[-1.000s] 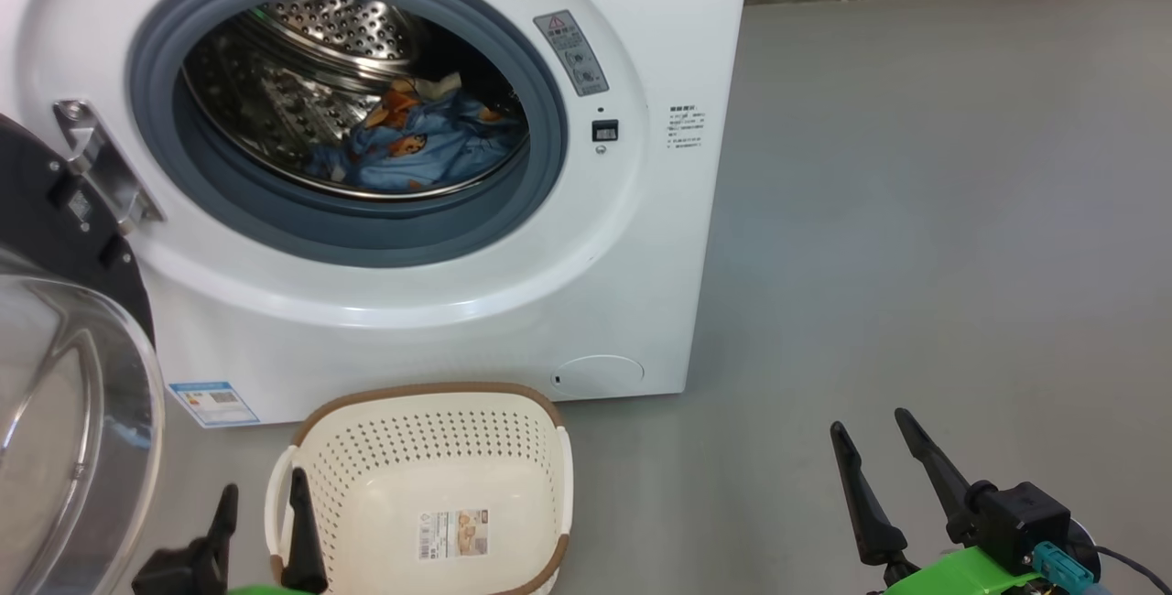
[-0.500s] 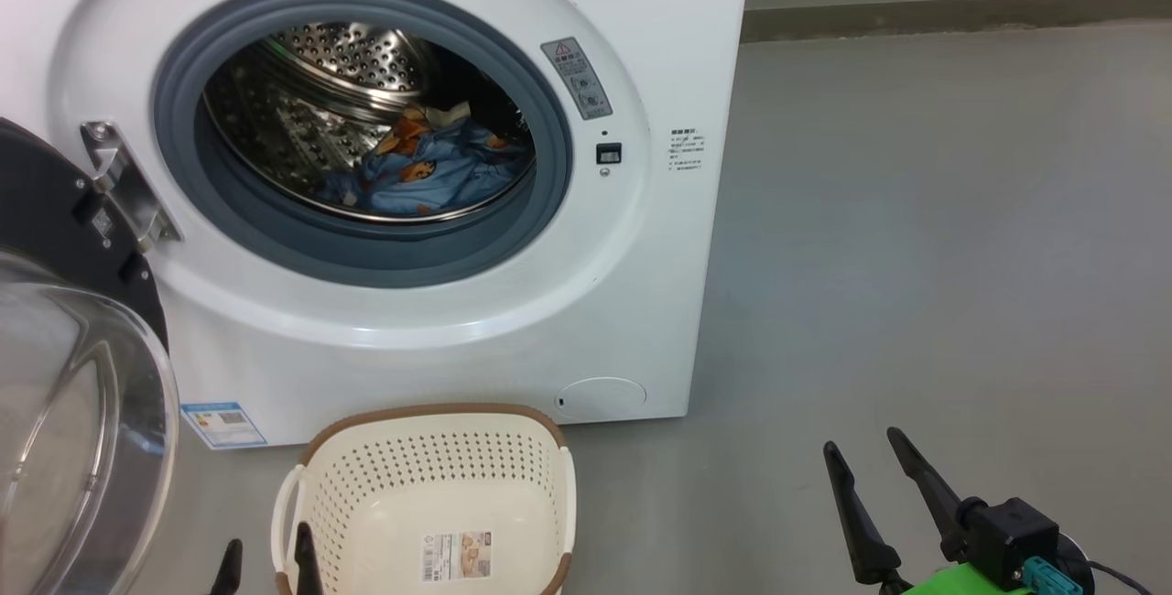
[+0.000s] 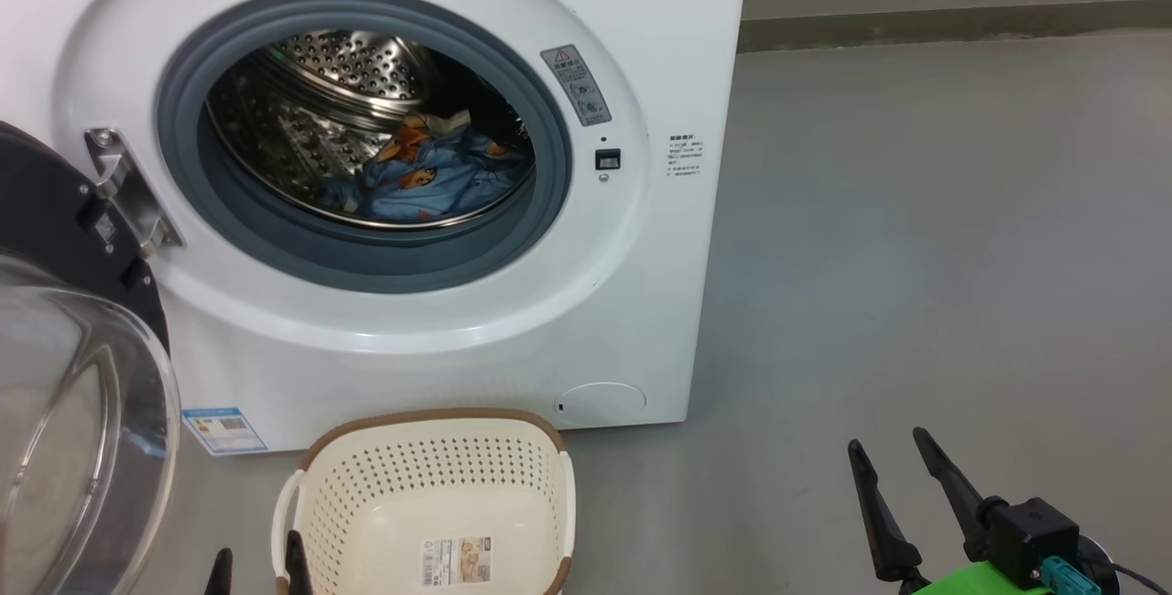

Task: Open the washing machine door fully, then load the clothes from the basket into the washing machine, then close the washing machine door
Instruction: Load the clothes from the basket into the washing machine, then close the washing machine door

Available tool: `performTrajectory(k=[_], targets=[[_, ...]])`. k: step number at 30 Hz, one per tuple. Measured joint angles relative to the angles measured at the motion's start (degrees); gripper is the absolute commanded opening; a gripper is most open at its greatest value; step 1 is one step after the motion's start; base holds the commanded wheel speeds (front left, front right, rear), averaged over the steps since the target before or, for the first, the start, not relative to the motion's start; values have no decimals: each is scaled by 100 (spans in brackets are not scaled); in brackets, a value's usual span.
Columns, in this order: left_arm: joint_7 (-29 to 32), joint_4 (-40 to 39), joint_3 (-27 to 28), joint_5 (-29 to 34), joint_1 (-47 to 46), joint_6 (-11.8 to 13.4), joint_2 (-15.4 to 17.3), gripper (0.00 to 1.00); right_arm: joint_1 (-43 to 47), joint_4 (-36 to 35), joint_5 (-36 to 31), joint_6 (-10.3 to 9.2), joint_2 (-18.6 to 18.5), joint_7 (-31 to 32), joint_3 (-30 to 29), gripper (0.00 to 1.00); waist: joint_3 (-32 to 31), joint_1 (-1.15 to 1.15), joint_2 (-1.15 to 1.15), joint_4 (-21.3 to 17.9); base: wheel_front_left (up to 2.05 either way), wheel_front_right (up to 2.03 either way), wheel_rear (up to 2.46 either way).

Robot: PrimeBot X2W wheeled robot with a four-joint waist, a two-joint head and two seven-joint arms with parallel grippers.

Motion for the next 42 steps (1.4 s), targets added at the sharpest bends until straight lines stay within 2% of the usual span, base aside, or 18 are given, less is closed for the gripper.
performTrajectory(k=[28, 42], targets=[[0, -43, 73, 66, -3, 1, 1, 100, 0, 14, 2, 0, 1, 0, -1, 100, 130, 0, 0, -26, -3, 3, 0], [0, -94, 69, 102, -3, 82, 2, 100, -1, 18, 2, 0, 1, 0, 1, 100, 106, 0, 0, -32, -113, 113, 0]])
